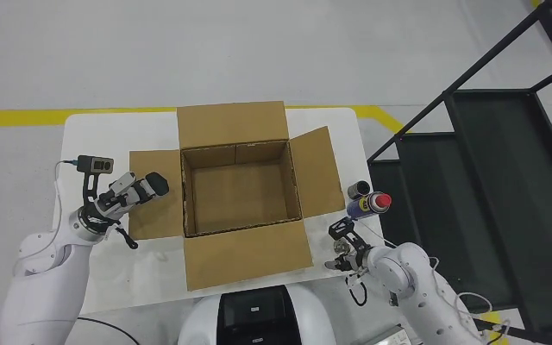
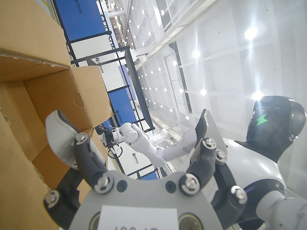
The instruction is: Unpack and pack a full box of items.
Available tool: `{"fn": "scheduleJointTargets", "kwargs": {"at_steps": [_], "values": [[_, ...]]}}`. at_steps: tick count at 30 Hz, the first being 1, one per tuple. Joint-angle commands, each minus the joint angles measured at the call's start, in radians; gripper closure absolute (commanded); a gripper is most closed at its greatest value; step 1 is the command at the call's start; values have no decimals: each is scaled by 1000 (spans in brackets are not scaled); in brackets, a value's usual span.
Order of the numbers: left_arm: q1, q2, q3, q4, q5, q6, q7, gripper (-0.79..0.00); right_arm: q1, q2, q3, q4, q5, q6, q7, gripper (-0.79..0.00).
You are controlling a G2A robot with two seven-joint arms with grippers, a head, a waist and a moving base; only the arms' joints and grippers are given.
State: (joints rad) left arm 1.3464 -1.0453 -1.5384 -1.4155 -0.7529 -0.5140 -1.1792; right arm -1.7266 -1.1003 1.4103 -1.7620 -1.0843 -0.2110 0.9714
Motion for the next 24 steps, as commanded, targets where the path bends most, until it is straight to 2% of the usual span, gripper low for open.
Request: {"fn": "scheduleJointTargets", "kwargs": {"at_steps": [1, 10, 13, 16, 19, 24], "values": [[0, 0, 0, 0, 0, 0, 0, -785, 12, -1, -4, 17, 10, 8, -1, -677], [0, 0, 0, 0, 0, 0, 0, -785, 55, -3, -13, 74, 38, 53, -11, -582], [0, 0, 0, 0, 0, 0, 0, -785, 58, -3, -19, 77, 32, 67, -12, -566], [0, 0, 0, 0, 0, 0, 0, -785, 60, -3, -23, 80, 28, 87, -16, -585], [0, 0, 0, 0, 0, 0, 0, -785, 61, -4, -26, 83, 25, 102, -23, -554], [0, 0, 0, 0, 0, 0, 0, -785, 62, -4, -30, 87, 22, 124, -30, -385]]}}
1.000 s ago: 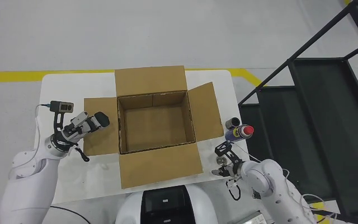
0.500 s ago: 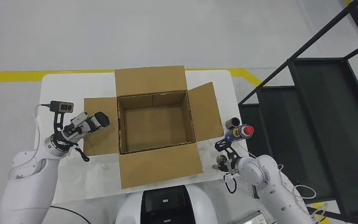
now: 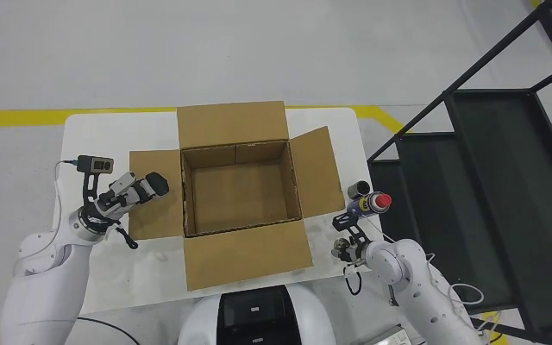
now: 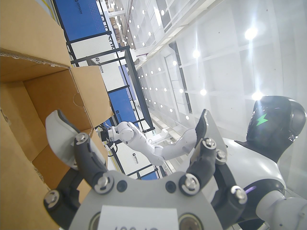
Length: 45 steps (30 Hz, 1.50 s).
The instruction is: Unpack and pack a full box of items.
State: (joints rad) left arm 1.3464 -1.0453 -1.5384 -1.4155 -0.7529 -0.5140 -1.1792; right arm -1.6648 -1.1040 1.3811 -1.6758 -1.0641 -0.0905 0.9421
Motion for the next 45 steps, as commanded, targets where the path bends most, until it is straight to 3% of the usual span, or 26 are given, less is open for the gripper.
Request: {"fn": "scheduleJointTargets", "kwargs": {"at_steps": [1, 10, 13, 14, 26, 39, 45], "values": [[0, 0, 0, 0, 0, 0, 0, -785, 1, 0, -1, 4, 1, 8, -1, -379], [0, 0, 0, 0, 0, 0, 0, -785, 5, 0, -8, 8, -7, 23, -9, -274], [0, 0, 0, 0, 0, 0, 0, -785, 4, 1, -12, 5, -20, 30, -9, -105], [0, 0, 0, 0, 0, 0, 0, -785, 3, 1, -14, 1, -23, 32, -9, 0], [0, 0, 0, 0, 0, 0, 0, -785, -115, 17, 41, -218, -81, 17, 24, 0], [0, 0, 0, 0, 0, 0, 0, -785, -291, 45, 176, -502, 41, -223, 105, 0], [0, 0, 0, 0, 0, 0, 0, -785, -301, 57, 181, -646, 105, -304, 212, 0]]}}
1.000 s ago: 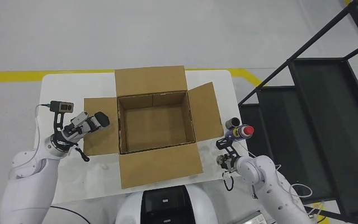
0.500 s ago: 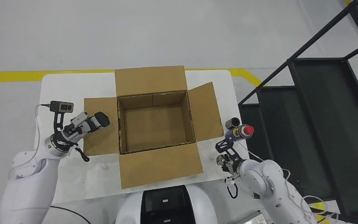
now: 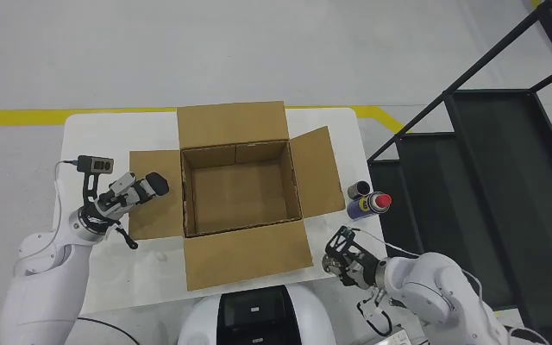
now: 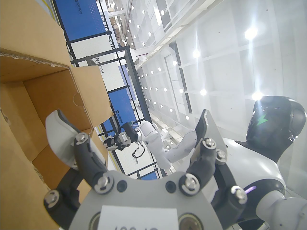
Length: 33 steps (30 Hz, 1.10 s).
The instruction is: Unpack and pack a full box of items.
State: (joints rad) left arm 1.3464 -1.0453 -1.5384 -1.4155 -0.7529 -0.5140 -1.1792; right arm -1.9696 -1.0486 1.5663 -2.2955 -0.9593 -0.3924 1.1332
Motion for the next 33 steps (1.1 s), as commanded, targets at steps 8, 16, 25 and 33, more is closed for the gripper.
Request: {"fn": "scheduleJointTargets", "kwargs": {"at_steps": [8, 16, 25, 33], "values": [[0, 0, 0, 0, 0, 0, 0, -785, 163, 10, -62, -54, 34, -60, 69, 0], [0, 0, 0, 0, 0, 0, 0, -785, 468, -1, -243, -54, 58, 78, 183, 0], [0, 0, 0, 0, 0, 0, 0, -785, 810, -49, -556, 100, 2, 292, 326, 0], [0, 0, 0, 0, 0, 0, 0, -785, 1017, -106, -721, 344, 48, 382, 268, 0]]}}
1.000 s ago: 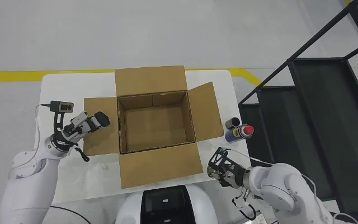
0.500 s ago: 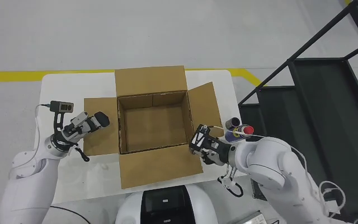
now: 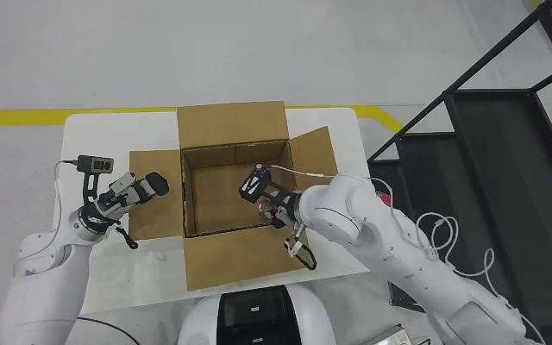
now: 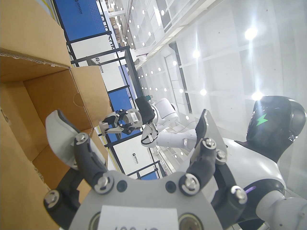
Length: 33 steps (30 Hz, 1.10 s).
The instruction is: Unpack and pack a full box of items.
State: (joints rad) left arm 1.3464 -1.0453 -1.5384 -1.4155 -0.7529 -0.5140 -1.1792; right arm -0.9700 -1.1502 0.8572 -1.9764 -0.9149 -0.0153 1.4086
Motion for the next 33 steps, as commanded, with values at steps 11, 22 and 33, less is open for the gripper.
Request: {"fn": "scheduleJointTargets", "kwargs": {"at_steps": [11, 22, 33], "values": [[0, 0, 0, 0, 0, 0, 0, -785, 131, -58, -116, 285, -24, 79, -126, 0], [0, 0, 0, 0, 0, 0, 0, -785, 185, -112, -189, 501, 0, 122, -218, 0], [0, 0, 0, 0, 0, 0, 0, -785, 211, -145, -211, 564, 12, 131, -229, -785]]}}
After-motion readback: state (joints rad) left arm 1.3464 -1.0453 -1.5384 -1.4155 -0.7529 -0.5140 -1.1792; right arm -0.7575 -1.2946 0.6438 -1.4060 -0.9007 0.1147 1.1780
